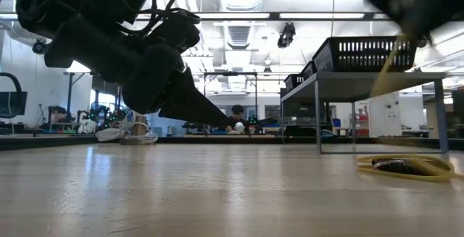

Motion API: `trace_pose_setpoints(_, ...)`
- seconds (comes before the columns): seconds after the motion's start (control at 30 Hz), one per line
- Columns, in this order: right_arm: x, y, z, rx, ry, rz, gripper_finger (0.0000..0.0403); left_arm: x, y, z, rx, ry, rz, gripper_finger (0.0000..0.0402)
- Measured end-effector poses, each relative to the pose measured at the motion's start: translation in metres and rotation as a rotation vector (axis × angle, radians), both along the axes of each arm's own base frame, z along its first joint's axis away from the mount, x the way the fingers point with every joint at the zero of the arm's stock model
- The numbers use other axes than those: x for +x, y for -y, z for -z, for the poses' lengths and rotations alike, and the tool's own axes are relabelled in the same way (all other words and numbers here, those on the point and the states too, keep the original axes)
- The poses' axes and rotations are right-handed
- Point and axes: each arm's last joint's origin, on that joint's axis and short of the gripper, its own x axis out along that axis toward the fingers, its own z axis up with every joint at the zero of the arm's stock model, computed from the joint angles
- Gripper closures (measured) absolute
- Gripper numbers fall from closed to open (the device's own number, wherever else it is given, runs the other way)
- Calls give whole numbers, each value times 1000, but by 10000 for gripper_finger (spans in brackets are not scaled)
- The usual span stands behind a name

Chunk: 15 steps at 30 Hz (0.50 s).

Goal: Pick & Place Office Desk Supplies
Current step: Put the yellow rubber band into the bottom black bin on the shelf

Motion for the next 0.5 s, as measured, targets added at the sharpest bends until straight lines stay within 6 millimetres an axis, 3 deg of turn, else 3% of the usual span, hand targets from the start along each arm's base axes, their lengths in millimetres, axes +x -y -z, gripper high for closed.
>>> trace_pose_setpoints(0.33, -19, 6, -97, -441, 325, 204, 394, 0, 0, 0, 0, 0, 0, 233)
trace_pose_setpoints(0.5, -24, 25, -135, -633, 381, 290, 394, 0, 0, 0, 0, 0, 0, 233)
